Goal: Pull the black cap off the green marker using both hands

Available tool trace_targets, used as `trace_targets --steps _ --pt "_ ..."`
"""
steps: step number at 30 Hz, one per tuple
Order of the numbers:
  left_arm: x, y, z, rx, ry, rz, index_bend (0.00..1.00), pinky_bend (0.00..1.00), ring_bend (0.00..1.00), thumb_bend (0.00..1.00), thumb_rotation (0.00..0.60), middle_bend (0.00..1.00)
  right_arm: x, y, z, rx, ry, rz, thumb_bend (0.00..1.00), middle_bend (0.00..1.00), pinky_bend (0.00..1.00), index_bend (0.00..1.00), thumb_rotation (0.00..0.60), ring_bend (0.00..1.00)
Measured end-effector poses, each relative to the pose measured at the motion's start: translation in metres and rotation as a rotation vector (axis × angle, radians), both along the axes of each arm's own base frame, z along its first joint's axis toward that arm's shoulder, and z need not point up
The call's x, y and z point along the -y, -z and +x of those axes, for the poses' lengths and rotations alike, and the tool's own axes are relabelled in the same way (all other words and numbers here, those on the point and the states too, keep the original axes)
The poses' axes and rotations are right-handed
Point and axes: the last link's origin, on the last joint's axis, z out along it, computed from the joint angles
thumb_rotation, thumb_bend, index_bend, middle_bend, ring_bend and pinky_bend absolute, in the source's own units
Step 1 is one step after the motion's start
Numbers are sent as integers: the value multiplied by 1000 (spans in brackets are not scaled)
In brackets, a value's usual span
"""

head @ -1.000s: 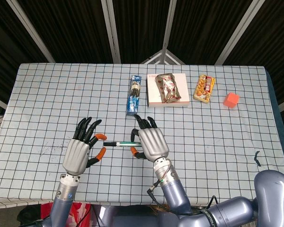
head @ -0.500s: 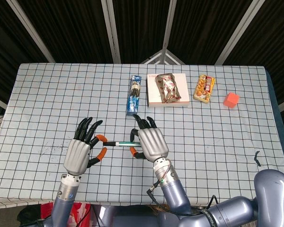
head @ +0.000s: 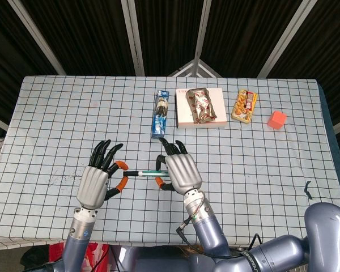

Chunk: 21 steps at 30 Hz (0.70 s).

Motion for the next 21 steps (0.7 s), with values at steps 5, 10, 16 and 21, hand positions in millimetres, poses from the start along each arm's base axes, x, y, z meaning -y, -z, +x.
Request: trace_targets --steps 5,10,16,21 --pt "0 2 1 -1 1 -4 524 0 0 455 600 151 0 0 0 1 -1 2 562 66 68 750 600 149" --pt "0 3 1 -2 3 -3 525 0 0 462 600 152 1 1 -1 1 2 4 562 67 68 750 600 149" --pt "-1 3 2 4 1 -3 526 0 0 462 600 153 1 2 -2 4 3 6 562 66 68 751 600 149" --pt "-1 4 2 5 2 -4 533 0 0 462 600 153 1 2 -1 4 -1 8 562 66 68 751 600 150"
